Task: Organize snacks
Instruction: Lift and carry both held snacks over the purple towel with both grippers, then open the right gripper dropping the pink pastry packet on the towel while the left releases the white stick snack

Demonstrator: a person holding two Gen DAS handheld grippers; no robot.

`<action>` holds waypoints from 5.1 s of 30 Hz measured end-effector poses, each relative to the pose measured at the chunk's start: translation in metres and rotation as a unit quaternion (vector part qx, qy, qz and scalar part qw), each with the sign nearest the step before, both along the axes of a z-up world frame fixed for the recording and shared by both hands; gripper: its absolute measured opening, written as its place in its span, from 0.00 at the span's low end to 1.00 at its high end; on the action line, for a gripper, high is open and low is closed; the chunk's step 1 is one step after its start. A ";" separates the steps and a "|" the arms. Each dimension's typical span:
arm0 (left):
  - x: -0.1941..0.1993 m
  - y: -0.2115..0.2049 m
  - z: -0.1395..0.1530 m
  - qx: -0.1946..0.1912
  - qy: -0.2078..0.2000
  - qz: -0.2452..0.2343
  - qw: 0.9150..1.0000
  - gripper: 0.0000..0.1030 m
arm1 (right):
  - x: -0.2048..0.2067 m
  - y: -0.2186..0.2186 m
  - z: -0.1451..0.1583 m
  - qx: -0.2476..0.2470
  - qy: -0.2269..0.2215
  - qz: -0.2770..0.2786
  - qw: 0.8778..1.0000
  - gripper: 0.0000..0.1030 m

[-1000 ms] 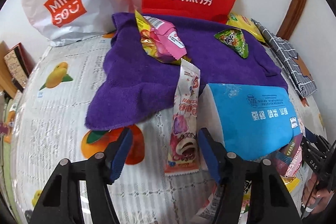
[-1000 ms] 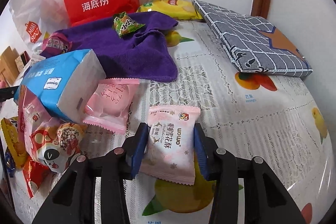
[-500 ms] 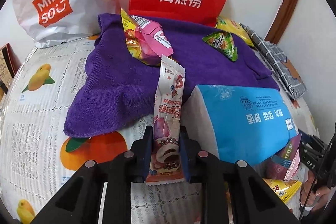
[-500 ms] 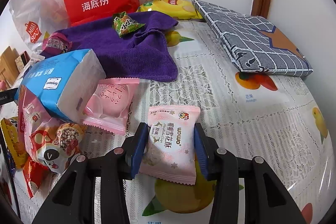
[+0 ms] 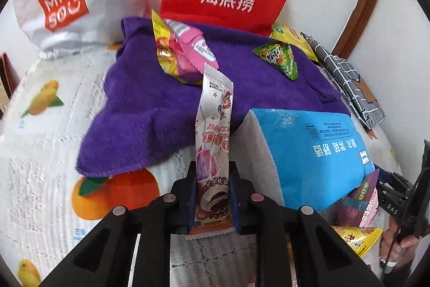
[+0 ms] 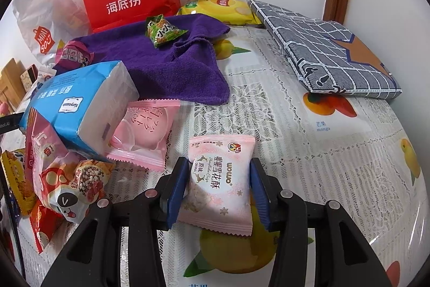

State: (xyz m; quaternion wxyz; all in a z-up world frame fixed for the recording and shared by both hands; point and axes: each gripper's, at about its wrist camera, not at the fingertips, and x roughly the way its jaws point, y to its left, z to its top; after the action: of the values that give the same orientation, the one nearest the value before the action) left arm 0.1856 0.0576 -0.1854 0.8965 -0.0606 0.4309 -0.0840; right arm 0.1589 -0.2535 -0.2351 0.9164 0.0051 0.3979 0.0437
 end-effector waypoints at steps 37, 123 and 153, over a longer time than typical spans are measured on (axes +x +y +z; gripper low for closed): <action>0.048 0.000 0.113 -0.026 -0.081 0.071 0.994 0.19 | 0.079 0.067 0.161 0.020 -0.095 0.054 0.994 0.34; 0.115 0.024 0.126 -0.035 -0.019 0.104 0.994 0.19 | 0.189 0.097 0.098 -0.010 0.028 0.091 0.995 0.34; 0.146 -0.005 0.064 0.005 0.121 0.062 0.991 0.20 | 0.193 0.098 0.095 -0.013 0.045 0.090 0.995 0.45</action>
State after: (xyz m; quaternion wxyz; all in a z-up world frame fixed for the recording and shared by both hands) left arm 0.3315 0.0531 -0.1210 0.8416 -0.0927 0.5318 -0.0182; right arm 0.3518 -0.1559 -0.1398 0.8899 -0.0405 0.4380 0.1208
